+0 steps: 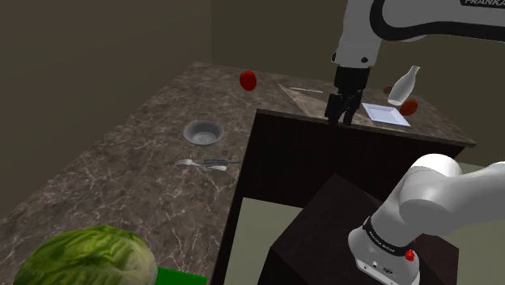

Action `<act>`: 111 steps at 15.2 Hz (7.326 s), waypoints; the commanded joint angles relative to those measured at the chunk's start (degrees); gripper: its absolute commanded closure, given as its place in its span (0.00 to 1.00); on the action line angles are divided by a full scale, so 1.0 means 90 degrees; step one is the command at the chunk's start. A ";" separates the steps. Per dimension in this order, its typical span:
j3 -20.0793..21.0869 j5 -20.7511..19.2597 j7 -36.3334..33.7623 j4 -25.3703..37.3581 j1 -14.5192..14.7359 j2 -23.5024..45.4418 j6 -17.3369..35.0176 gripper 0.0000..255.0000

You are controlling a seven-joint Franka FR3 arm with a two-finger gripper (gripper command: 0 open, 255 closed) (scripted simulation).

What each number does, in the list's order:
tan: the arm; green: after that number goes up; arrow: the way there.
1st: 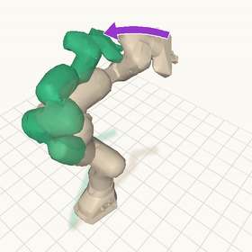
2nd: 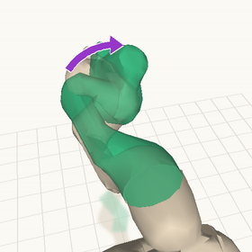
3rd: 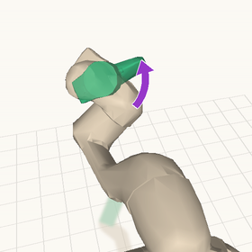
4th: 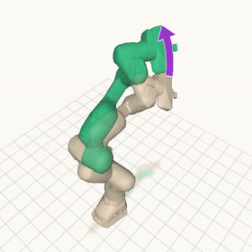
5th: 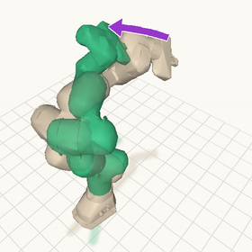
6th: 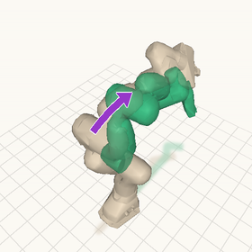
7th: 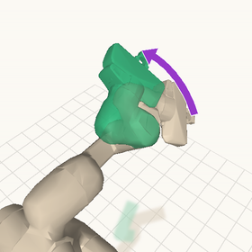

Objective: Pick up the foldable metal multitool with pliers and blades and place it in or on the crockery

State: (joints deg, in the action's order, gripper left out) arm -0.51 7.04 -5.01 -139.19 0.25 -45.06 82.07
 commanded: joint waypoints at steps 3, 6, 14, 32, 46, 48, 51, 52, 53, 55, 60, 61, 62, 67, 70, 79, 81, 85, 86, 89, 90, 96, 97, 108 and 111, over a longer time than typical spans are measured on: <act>0.0074 0.0046 0.0099 -0.0102 0.0082 0.0288 0.0493 0.00; 0.0187 0.0112 0.0245 -0.0187 0.0205 0.0778 0.1223 0.00; 0.0491 0.0246 0.0599 -0.0012 0.0512 0.2342 0.3032 0.00; 0.1062 -0.0156 0.0934 0.2041 0.1045 0.6118 0.5645 0.00; 0.1066 -0.0193 0.0907 0.1915 0.1089 0.6490 0.6143 0.00; 0.1066 -0.0193 0.0906 0.1916 0.1089 0.6491 0.6145 1.00; 0.1067 -0.0193 0.0903 0.1924 0.1091 0.6493 0.6138 1.00; 0.1070 -0.0193 0.0895 0.1929 0.1094 0.6482 0.6122 1.00; 0.1069 -0.0195 0.0896 0.1937 0.1094 0.6493 0.6125 1.00; 0.1071 -0.0200 0.0886 0.1953 0.1101 0.6516 0.6132 1.00; 0.1072 -0.0180 0.0898 0.1979 0.1079 0.6324 0.5915 1.00; 0.1073 -0.0177 0.0895 0.2005 0.1076 0.6272 0.5838 1.00; 0.1074 -0.0173 0.0892 0.2031 0.1074 0.6220 0.5760 1.00; 0.1077 -0.0156 0.0876 0.2180 0.1062 0.5977 0.5370 1.00; 0.1077 -0.0148 0.0866 0.2287 0.1056 0.5845 0.5132 1.00; 0.1073 -0.0134 0.0827 0.2680 0.1040 0.5513 0.4411 1.00; 0.1072 -0.0133 0.0822 0.2730 0.1038 0.5481 0.4330 1.00; 0.0926 -0.0250 0.1057 0.3821 0.0887 0.6300 0.4025 1.00; 0.0894 -0.0275 0.1112 0.4120 0.0852 0.6514 0.3933 1.00; 0.0808 -0.0341 0.1267 0.5098 0.0754 0.7190 0.3611 1.00; 0.0782 -0.0361 0.1315 0.5455 0.0724 0.7429 0.3486 1.00; 0.0658 -0.0467 0.1568 0.8009 0.0581 0.9093 0.2567 1.00; 0.0658 -0.0466 0.1574 0.7933 0.0579 0.9099 0.2648 1.00; 0.0651 -0.0460 0.1637 0.7276 0.0573 0.9274 0.3477 1.00; 0.0651 -0.0460 0.1639 0.7258 0.0573 0.9284 0.3505 1.00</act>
State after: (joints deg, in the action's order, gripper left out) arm 5.34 2.91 9.74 -73.80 5.40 38.48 113.50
